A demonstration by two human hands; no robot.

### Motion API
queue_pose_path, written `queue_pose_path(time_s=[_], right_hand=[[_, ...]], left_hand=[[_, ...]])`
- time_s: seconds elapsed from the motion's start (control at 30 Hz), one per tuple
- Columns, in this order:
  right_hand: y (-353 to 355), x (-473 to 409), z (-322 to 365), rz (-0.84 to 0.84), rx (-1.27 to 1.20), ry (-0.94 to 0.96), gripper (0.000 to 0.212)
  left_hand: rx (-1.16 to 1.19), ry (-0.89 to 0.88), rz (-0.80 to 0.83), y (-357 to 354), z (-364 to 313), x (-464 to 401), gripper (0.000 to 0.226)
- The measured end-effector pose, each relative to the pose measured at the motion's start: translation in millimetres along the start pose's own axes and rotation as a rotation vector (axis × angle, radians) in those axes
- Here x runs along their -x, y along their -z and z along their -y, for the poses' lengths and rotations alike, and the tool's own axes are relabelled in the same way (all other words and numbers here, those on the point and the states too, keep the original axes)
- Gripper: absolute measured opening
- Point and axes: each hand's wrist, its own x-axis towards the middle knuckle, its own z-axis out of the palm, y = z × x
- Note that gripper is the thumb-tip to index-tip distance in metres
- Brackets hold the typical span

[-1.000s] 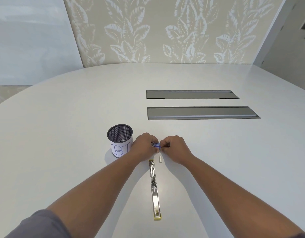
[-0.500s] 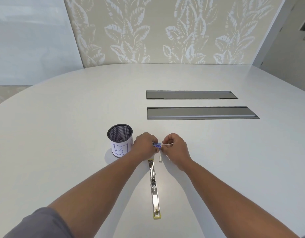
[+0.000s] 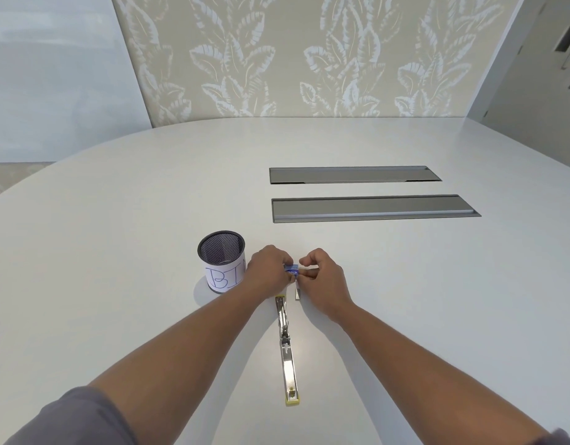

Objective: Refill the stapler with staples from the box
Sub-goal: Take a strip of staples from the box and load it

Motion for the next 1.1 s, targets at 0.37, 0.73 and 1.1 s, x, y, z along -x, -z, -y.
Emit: queue_pose_path(time_s=[0.37, 0.73, 1.1], right_hand=[[-2.8, 3.5, -1.2, -0.099, 0.005, 0.033, 0.022], [4.1, 25.8, -0.9, -0.025, 0.058, 0.058, 0.026], [6.5, 47.3, 2.2, 0.075, 0.2, 0.09, 0.016]], left_hand=[[0.082, 0.043, -0.017, -1.6, 2.5, 3.1, 0.043], [0.129, 0.013, 0.014, 1.8, 3.9, 17.6, 0.051], [0.136, -0.005, -0.002, 3.7, 15.3, 54.4, 0.047]])
